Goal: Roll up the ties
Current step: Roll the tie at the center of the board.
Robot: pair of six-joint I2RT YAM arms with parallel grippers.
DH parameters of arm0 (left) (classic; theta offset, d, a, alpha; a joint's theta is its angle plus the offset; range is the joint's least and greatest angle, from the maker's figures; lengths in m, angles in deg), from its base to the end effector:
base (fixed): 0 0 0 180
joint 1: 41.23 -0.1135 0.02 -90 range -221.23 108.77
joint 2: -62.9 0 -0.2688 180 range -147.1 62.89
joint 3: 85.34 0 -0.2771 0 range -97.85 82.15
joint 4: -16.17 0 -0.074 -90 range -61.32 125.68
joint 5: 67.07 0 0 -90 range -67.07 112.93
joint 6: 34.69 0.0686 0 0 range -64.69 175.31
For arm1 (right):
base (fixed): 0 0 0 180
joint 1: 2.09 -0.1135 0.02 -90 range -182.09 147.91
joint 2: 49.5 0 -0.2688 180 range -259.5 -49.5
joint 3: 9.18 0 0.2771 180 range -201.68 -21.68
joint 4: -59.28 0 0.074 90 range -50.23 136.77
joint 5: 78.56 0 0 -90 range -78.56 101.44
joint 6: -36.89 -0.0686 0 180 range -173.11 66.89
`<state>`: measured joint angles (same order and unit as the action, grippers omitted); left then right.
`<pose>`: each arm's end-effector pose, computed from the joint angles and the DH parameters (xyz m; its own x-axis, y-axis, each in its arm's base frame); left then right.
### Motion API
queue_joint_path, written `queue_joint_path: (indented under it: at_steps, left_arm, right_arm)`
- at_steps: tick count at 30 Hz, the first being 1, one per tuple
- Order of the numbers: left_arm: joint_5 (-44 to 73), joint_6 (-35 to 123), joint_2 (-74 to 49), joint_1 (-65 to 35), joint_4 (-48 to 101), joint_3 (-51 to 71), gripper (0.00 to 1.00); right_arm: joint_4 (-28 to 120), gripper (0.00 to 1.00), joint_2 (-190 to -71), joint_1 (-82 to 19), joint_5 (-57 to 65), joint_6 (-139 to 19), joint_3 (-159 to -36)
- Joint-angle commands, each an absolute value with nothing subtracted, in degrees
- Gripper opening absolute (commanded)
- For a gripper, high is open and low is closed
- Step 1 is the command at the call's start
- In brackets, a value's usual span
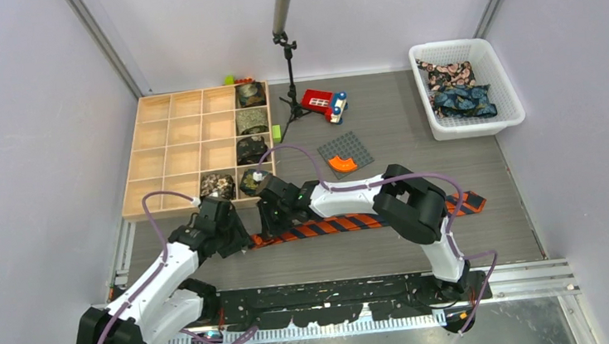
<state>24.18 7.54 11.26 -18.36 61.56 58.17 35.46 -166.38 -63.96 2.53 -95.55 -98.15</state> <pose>0.1764 -0.0728 0.1277 -0.8196 -0.4577 -0.3446 -0.3395 0.8725 -0.3514 0.2142 0.4232 0.1122 -0.8916 -0.2537 -0.3750 -0.4266 0.7485 0.5077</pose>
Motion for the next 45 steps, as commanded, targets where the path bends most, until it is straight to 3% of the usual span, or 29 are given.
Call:
queue_joint_path:
  at_steps: [1,13,15,18,19,31,45]
  left_arm:
    - [24.36,6.11,11.13,-18.12,57.51,59.39,0.43]
    - [23.19,4.95,9.90,-18.07,51.50,64.09,0.30]
    - [21.70,4.95,9.08,-18.07,51.04,64.22,0.22]
    - [21.17,4.91,8.75,-18.11,50.89,63.95,0.01]
    - [21.38,4.82,9.02,-18.07,51.28,63.70,0.00]
    - [26.54,6.28,12.72,-18.10,61.76,56.60,0.00]
    - [28.52,8.26,14.00,-18.09,66.62,51.78,0.00]
  right_arm:
    - [32.30,0.09,-166.66,-64.13,4.83,-95.12,-95.66]
    - [31.85,0.09,-166.94,-64.08,4.58,-95.58,-95.68]
    - [31.69,0.09,-166.93,-64.11,4.51,-95.69,-95.88]
    - [31.34,0.09,-166.86,-64.13,4.57,-95.68,-96.63]
    - [31.01,0.09,-166.84,-64.09,4.53,-95.64,-97.03]
    - [22.88,0.19,-162.25,-64.14,4.91,-93.80,-105.40]
    - [25.62,0.19,-163.99,-64.74,4.10,-95.57,-105.20]
